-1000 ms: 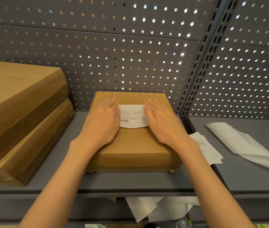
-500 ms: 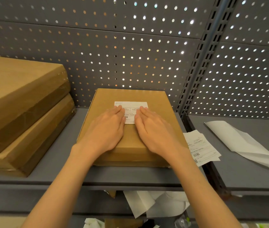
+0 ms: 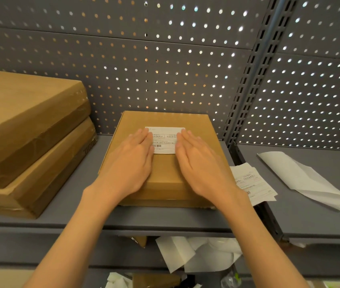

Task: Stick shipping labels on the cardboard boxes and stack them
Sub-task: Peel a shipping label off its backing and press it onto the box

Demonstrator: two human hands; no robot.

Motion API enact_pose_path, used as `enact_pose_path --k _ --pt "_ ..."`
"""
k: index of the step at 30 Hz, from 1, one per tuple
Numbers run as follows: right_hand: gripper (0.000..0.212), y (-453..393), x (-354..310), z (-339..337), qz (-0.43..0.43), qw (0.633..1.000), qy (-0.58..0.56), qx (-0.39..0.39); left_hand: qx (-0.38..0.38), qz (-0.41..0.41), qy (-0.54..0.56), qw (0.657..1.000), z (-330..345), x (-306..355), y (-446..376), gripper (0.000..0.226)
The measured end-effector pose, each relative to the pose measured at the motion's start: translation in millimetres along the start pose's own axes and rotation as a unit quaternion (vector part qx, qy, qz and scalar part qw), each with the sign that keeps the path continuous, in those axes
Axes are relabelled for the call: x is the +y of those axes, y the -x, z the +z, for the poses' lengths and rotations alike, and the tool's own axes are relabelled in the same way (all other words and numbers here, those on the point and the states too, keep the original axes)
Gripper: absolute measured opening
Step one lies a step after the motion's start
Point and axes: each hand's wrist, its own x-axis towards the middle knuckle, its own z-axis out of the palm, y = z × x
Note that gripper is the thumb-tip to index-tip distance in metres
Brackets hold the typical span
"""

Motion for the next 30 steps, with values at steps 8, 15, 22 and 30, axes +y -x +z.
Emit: enact_pose_path --k 8,15,22,30 --pt "0.050 8.0 -18.6 18.7 -0.048 0.998 0.023 -0.025 -0.037 0.033 0.004 0.999 8.3 9.5 12.1 0.050" --pt "0.052 11.3 -9.1 16.6 -0.016 0.999 0.045 -0.024 -0.026 0.019 -0.012 0.999 9.7 6.1 16.2 0.059" --pt "0.058 20.2 10.3 9.6 0.019 0.998 0.062 -0.005 -0.024 0.000 -0.037 0.999 6.2 -1.8 22.9 0.063" --pt "0.051 25.7 18.5 7.3 0.018 0.998 0.059 0.008 -0.026 -0.028 -0.050 0.998 1.3 -12.0 31.5 0.051"
